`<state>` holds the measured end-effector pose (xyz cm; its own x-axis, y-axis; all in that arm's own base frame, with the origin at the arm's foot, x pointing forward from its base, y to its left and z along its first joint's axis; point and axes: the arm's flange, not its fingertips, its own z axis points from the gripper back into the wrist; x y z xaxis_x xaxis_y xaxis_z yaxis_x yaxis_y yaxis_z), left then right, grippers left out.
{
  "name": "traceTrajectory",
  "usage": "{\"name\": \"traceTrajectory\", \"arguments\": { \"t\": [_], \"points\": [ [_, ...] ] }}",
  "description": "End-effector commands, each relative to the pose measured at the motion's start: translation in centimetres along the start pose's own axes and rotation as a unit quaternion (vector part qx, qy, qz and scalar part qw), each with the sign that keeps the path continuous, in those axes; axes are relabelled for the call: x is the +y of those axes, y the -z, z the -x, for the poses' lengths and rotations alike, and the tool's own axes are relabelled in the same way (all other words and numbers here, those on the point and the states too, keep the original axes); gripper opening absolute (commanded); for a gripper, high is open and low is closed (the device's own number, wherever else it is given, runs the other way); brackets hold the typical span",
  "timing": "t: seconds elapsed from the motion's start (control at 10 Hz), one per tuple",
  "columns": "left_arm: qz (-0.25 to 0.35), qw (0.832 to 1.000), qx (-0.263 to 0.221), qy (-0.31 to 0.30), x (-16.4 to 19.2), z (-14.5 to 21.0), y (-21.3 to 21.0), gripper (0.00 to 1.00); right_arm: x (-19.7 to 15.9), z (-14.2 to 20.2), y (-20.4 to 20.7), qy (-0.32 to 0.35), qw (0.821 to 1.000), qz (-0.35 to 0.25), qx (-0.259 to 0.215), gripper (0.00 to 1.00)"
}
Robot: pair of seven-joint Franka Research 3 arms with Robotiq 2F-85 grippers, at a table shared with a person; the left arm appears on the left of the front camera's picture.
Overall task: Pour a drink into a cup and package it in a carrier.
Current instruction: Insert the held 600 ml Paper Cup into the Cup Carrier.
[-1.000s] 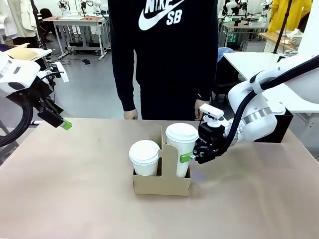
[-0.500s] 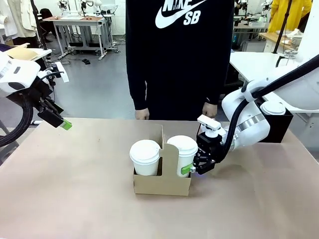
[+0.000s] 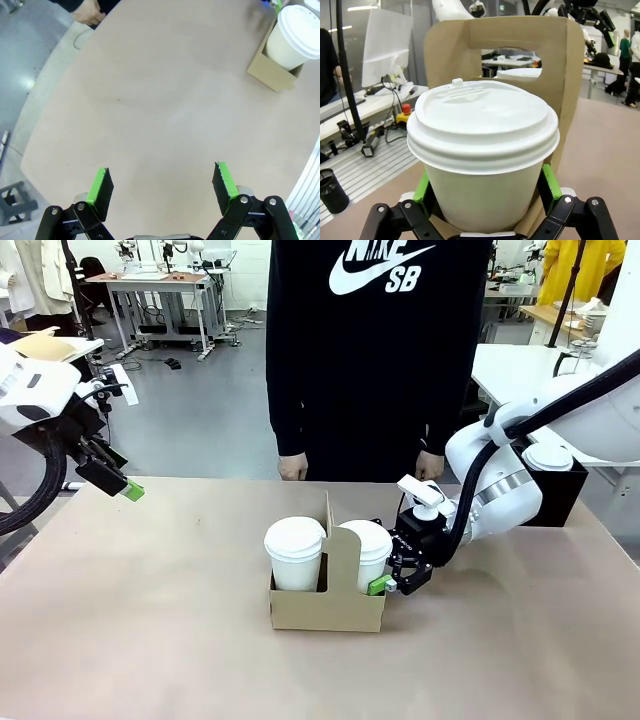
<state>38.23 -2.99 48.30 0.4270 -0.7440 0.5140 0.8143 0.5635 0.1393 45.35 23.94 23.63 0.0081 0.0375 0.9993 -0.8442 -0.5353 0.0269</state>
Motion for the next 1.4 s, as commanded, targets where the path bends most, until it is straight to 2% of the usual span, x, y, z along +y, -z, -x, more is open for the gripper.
{"name": "traceTrajectory", "arguments": {
  "t": [0.0, 0.4, 0.6, 0.8, 1.0, 1.2, 1.3],
  "points": [
    [-0.001, 1.0, -0.005, -0.008, -0.1, -0.1, -0.1, 1.0, 1.6, -1.1, -0.9, -0.008, 0.999, 0.011, 0.036, 1.0],
    [-0.001, 1.0, -0.005, -0.008, -0.1, -0.1, -0.1, 1.0, 3.6, -2.8, -5.8, 0.019, 0.996, 0.073, 0.038, 1.0],
    [-0.001, 1.0, -0.005, -0.008, -0.1, -0.1, -0.1, 1.0, 6.2, -4.4, -9.8, 0.061, 0.987, 0.143, 0.04, 1.0],
    [-0.001, 1.0, -0.005, -0.008, -0.1, -0.1, -0.1, 1.0, 11.2, -6.3, -14.7, 0.138, 0.962, 0.234, 0.04, 1.0],
    [-0.001, 1.0, -0.005, -0.008, -0.1, -0.1, -0.1, 1.0, 15.5, -6.9, -18.4, 0.2, 0.927, 0.312, 0.056, 1.0],
    [-0.001, 1.0, -0.005, -0.008, -0.1, -0.1, -0.1, 1.0, 18.7, -6.8, -20.8, 0.262, 0.886, 0.373, 0.083, 1.0],
    [-0.001, 1.0, -0.005, -0.008, -0.1, -0.1, -0.1, 1.0, 19.6, -6.9, -21.4, 0.278, 0.871, 0.392, 0.096, 1.0]
  ]
}}
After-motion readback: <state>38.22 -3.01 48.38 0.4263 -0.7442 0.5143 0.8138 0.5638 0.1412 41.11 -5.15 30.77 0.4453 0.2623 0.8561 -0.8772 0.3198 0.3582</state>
